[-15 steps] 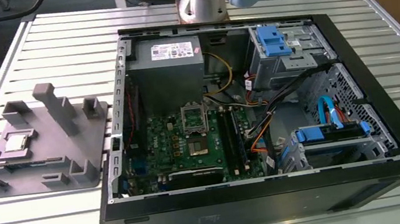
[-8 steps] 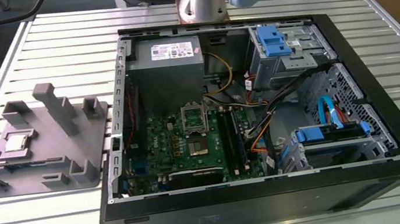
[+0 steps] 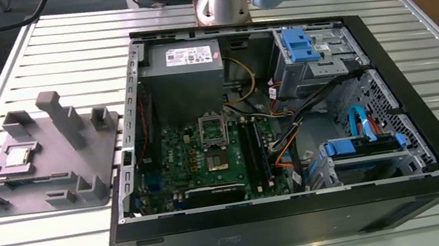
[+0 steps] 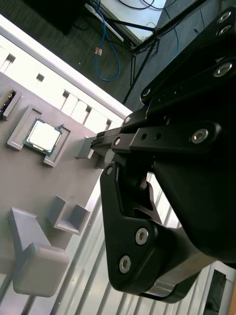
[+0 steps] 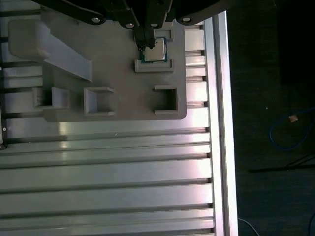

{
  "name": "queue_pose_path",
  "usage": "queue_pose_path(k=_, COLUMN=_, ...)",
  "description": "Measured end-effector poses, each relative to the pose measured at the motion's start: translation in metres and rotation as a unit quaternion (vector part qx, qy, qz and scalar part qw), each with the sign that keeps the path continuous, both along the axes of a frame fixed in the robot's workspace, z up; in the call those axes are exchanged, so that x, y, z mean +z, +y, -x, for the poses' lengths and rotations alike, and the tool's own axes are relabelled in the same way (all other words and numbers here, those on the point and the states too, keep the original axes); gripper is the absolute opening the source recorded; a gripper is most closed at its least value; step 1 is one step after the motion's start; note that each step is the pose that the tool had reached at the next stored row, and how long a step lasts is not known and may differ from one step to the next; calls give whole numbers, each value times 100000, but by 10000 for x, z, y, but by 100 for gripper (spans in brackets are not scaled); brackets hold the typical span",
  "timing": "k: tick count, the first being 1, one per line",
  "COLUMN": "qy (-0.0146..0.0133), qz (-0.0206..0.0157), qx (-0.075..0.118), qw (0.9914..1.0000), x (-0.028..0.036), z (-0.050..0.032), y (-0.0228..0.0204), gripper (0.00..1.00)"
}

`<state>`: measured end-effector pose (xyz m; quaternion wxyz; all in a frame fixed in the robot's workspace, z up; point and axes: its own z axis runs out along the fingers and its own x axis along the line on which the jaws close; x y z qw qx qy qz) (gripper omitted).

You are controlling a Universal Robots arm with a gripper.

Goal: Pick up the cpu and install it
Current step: 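Reach for the cpu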

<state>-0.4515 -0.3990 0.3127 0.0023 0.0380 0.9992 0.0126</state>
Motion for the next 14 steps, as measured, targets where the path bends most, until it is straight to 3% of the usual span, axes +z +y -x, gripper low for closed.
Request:
queue_pose_path(k=5, qy=2, qz=62, qx=2, qw=100000, x=-42, z=39, y=-13, gripper=11)
queue_pose_path(k=14, qy=20, qz=87, qx=2, qw=100000, x=-137, z=44, y=-84, gripper=11)
